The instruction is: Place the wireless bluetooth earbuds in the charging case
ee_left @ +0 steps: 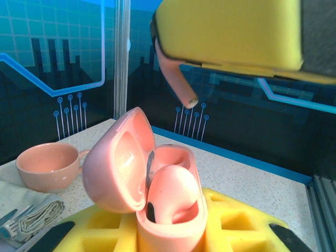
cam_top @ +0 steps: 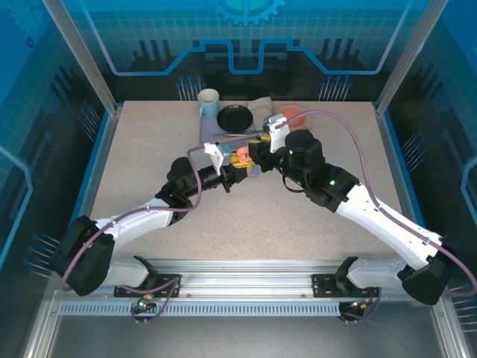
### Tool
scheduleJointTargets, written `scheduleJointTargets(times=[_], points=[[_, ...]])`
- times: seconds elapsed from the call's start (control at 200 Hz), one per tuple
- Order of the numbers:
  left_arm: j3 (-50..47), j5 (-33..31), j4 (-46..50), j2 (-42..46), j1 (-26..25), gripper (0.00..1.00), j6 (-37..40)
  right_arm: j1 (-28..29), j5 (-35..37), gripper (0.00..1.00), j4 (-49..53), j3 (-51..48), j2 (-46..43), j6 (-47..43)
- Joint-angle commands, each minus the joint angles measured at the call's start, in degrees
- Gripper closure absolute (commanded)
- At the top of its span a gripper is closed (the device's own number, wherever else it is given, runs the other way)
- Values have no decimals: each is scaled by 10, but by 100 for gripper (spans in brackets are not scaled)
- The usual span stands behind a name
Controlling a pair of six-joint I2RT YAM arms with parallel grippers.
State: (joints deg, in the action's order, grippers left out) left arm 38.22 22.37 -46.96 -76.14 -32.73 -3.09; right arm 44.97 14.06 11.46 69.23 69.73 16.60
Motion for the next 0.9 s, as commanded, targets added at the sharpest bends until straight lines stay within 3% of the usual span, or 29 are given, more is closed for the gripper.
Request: scheduleJointTargets(times=[0.0,0.895], points=[[18,12,-17,9,1,100,-9,6,-5,72,-25,-7,4,-5],[17,13,-14,22,1,100,-11,-19,-17,77,-25,-39,-2,-1]])
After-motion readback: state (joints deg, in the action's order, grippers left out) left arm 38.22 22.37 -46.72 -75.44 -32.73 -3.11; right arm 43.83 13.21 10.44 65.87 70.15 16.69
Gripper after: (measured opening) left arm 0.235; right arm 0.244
